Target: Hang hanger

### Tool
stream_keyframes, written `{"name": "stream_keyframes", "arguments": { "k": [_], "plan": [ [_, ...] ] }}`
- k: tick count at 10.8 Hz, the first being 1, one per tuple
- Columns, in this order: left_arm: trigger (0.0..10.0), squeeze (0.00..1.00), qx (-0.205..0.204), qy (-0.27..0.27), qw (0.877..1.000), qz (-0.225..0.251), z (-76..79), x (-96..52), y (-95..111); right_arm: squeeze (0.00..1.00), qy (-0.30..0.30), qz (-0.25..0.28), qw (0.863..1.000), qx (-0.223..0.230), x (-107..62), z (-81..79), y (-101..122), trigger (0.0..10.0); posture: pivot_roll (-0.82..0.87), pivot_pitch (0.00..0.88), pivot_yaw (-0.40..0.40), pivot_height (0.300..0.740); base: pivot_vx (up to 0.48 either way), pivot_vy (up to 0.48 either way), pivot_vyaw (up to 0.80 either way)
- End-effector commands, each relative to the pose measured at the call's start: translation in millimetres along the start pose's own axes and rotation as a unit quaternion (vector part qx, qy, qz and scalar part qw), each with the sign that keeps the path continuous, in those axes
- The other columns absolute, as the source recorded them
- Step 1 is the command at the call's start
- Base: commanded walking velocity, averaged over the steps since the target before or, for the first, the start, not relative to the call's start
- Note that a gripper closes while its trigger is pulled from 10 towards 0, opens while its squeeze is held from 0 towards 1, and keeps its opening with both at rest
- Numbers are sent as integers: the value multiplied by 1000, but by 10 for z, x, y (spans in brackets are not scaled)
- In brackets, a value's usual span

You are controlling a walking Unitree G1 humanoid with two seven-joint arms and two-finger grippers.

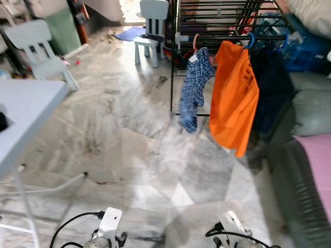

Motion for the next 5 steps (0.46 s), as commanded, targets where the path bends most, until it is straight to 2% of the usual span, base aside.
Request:
{"name": "stream_keyframes", "arguments": {
  "k": [1,3,4,5],
  "plan": [
    [10000,0,-16,16,1000,0,-38,2,14,0,8,6,1000,-9,9,-3,77,10000,33,0,-46,740,0,0,0],
    [10000,0,-27,22,999,2,-37,9,50,0,10,25,1000,12,19,10,210,10000,38,0,-48,740,0,0,0],
    [10000,0,-16,29,999,9,-53,12,90,0,-4,23,999,49,21,30,210,10000,29,0,-35,740,0,0,0],
    [10000,0,-15,30,999,11,-59,15,109,0,-31,15,994,107,18,86,176,10000,16,0,-20,740,0,0,0]
  ]
}}
Point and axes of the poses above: a point about 5 cm out from each wrist's last joint towards the gripper, its own x axis pointing out of the wrist towards the gripper, its own y axis along the axis of the wrist's last joint, z = x × y, the point moved 2 cm from there along x, pointing out of the wrist towards the gripper, and after that the axes turned 1 degree about -x, right-handed, at the moved point
